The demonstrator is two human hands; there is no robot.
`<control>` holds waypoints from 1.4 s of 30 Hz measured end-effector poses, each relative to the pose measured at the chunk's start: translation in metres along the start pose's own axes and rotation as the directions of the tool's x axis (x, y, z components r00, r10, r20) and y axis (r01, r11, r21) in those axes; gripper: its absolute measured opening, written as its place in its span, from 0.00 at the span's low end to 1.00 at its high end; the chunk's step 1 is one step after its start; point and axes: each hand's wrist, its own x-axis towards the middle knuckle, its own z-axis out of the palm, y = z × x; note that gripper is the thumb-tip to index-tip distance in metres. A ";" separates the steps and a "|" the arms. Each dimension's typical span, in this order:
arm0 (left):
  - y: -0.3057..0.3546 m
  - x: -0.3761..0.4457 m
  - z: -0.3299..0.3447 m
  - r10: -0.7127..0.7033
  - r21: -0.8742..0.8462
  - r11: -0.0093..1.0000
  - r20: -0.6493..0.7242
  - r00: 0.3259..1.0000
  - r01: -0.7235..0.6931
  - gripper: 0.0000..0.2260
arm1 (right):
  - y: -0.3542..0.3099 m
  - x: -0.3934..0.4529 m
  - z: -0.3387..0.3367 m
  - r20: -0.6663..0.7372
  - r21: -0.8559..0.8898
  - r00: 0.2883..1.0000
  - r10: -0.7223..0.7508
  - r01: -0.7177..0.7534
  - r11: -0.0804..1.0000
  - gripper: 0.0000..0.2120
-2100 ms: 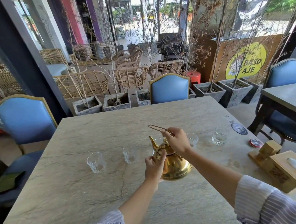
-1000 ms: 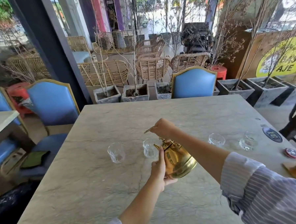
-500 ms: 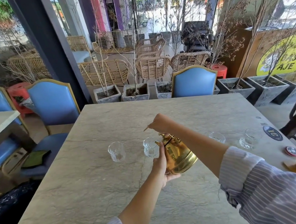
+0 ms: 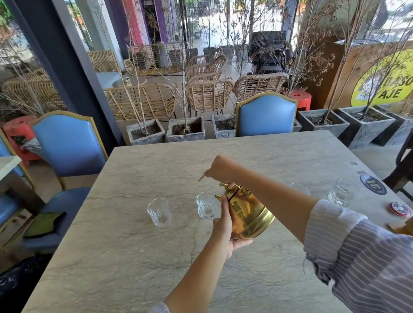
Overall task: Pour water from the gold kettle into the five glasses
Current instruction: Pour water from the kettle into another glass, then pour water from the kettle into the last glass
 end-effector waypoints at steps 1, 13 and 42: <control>0.000 0.000 0.000 0.002 0.000 1.000 0.002 1.000 -0.002 0.60 | 0.000 0.000 0.000 0.002 -0.002 1.000 0.000 0.000 1.000 0.11; 0.004 -0.003 0.002 0.006 0.006 1.000 0.015 1.000 -0.006 0.50 | -0.003 -0.004 -0.006 -0.009 -0.040 1.000 -0.030 0.030 0.999 0.16; 0.002 0.015 -0.068 0.332 0.237 0.930 -0.222 0.917 -0.280 0.57 | 0.008 -0.031 0.051 -0.298 0.356 0.933 -0.202 0.305 0.883 0.18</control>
